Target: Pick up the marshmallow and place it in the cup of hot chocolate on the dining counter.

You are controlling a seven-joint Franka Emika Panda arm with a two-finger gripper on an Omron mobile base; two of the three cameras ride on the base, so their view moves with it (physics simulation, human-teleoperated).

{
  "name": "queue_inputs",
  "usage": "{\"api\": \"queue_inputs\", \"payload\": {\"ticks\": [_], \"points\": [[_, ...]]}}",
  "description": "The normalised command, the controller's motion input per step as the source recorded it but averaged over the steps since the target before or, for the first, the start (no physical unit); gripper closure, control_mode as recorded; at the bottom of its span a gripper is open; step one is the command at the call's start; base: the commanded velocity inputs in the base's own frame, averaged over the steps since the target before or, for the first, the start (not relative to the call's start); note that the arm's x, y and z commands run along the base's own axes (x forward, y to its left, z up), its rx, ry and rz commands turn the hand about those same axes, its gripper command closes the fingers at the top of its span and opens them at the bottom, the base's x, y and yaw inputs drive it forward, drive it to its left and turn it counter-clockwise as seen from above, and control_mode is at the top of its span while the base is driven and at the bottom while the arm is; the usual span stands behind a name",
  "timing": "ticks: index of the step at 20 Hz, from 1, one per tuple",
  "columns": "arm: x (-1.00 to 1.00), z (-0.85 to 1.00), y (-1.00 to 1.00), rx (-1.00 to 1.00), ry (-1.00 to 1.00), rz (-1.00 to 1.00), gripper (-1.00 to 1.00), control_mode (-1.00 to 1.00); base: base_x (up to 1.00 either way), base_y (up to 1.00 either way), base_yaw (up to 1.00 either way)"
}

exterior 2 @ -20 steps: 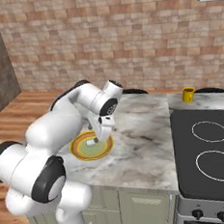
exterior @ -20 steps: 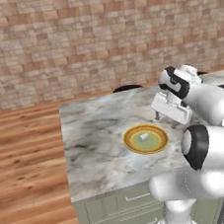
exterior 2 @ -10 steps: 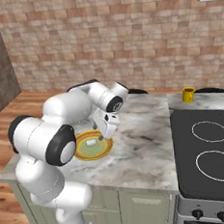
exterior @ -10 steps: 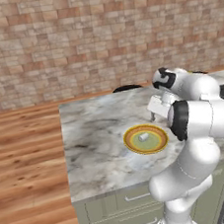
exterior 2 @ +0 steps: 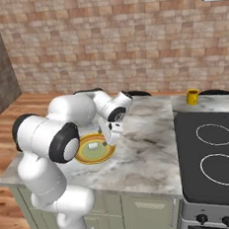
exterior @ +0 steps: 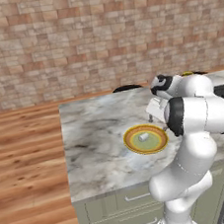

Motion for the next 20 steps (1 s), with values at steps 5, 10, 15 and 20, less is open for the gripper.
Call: {"api": "queue_inputs", "payload": {"ticks": [5, 10, 15, 20], "points": [[0.31, -0.11, 0.04, 0.0, 0.19, -0.06, -1.0, -1.0, 0.0, 0.0, 0.0], [0.11, -0.04, 0.0, 0.0, 0.12, 0.0, -1.0, -1.0, 0.0, 0.0, 0.0], [0.01, -0.17, 0.08, 0.0, -0.15, 0.0, -1.0, -1.0, 0.0, 0.0, 0.0], [0.01, -0.21, 0.13, 0.0, -0.13, 0.0, -1.0, -1.0, 0.0, 0.0, 0.0]]}}
